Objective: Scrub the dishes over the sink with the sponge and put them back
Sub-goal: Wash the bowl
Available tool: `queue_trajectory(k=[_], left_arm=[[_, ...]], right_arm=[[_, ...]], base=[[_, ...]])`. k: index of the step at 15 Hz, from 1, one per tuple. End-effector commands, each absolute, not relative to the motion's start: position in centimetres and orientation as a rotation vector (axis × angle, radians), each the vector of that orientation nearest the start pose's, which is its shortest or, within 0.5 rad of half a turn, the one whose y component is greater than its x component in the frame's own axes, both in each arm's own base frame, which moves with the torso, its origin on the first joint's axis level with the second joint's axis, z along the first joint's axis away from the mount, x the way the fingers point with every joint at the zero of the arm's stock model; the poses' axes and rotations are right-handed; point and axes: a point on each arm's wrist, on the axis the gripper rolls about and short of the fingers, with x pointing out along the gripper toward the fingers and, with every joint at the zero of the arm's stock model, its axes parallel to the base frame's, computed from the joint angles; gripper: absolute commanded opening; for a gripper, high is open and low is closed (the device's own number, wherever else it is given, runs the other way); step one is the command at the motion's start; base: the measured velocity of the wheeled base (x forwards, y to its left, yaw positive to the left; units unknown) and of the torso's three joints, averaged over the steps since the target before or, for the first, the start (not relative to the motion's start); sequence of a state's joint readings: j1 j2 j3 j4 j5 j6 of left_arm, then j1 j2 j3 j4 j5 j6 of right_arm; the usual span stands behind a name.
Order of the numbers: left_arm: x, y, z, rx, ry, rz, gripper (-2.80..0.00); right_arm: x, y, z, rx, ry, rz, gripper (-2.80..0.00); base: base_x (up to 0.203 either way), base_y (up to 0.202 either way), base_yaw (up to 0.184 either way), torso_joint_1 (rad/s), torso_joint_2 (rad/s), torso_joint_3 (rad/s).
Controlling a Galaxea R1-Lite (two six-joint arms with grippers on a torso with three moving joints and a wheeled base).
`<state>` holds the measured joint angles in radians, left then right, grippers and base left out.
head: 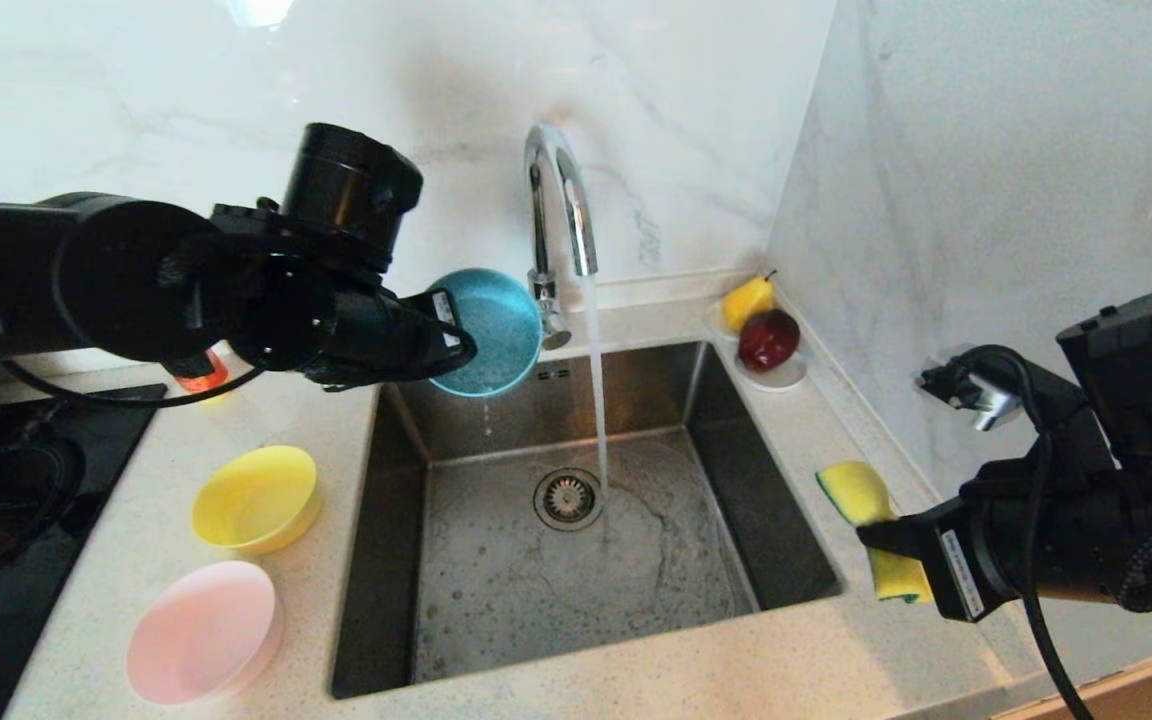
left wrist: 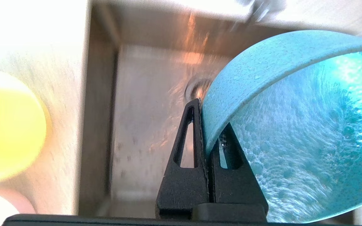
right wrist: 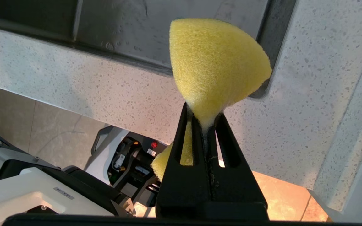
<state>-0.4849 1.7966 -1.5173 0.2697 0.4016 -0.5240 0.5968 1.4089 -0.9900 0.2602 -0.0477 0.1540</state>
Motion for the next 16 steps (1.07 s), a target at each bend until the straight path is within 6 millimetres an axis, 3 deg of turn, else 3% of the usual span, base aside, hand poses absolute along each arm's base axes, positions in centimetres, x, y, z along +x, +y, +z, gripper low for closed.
queue_trajectory(k=[1,6,16], left_arm=[[27.9,-13.7,29.3,-0.308,0.317,-0.006,-2.8],[26.9,-13.1,29.0,-0.231,0.105,-0.064,-2.8],[23.9,-11.8,31.1,-0.204,-0.287,-0.205,-2.8]], right_arm=[[18.6,12.5,22.6,-0.079,0.704,0.472,-2.8],[18.7,12.6,22.5,-0.083,0.711,0.471,-2.8],[18.7,12.7,22.3,-0.085,0.718,0.475,-2.8]], base=[[0.0,0.0,0.0,0.0,0.0,0.0],[0.0,0.0,0.0,0.0,0.0,0.0],[0.0,0.0,0.0,0.0,0.0,0.0]])
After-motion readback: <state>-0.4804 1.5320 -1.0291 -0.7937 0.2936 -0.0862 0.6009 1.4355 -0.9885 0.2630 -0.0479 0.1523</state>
